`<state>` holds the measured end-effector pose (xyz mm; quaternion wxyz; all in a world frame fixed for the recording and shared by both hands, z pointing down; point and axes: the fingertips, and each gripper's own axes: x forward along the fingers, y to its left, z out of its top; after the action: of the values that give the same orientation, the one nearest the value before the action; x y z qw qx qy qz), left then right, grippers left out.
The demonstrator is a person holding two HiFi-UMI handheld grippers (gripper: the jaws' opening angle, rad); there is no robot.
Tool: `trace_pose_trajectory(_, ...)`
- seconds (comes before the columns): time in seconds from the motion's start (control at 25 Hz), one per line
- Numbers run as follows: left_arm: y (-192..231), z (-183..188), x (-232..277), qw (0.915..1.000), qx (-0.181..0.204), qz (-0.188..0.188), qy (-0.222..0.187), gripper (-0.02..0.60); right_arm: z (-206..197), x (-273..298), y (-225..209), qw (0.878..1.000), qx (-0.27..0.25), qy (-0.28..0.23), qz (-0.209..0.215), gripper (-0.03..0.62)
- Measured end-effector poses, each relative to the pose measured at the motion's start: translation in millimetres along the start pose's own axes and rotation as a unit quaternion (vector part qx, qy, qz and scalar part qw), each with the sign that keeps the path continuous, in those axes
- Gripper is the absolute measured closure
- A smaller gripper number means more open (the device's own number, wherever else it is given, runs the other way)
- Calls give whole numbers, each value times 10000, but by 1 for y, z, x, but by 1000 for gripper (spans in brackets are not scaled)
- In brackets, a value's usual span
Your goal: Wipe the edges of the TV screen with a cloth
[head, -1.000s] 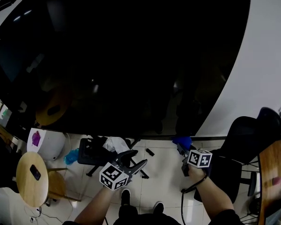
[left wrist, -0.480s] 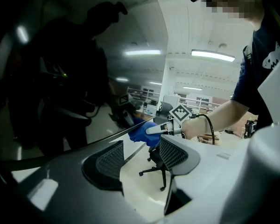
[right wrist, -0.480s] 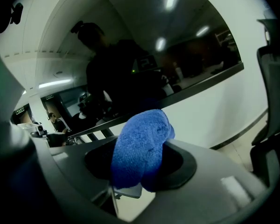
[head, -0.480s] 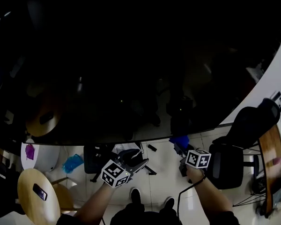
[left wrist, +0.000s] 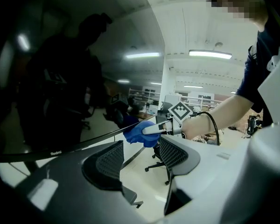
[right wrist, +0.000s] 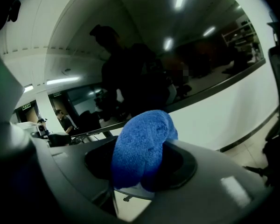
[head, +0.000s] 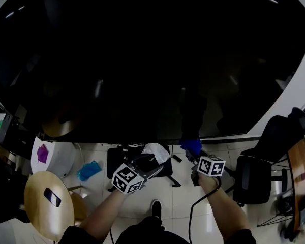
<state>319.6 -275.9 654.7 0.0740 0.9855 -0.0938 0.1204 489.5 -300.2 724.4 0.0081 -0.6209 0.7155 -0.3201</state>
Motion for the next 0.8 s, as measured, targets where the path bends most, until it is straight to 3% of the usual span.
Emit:
trace_pose_trajectory(0.48,25,-25,-175,9962,-147,849,102,350,-28,63,133,9986,-47,68,513,388)
trace_pose_trajectory(0.8,87,-48,-278,9954,-236,924,-21,350,-61,124,220,9991,-92,47,413,388)
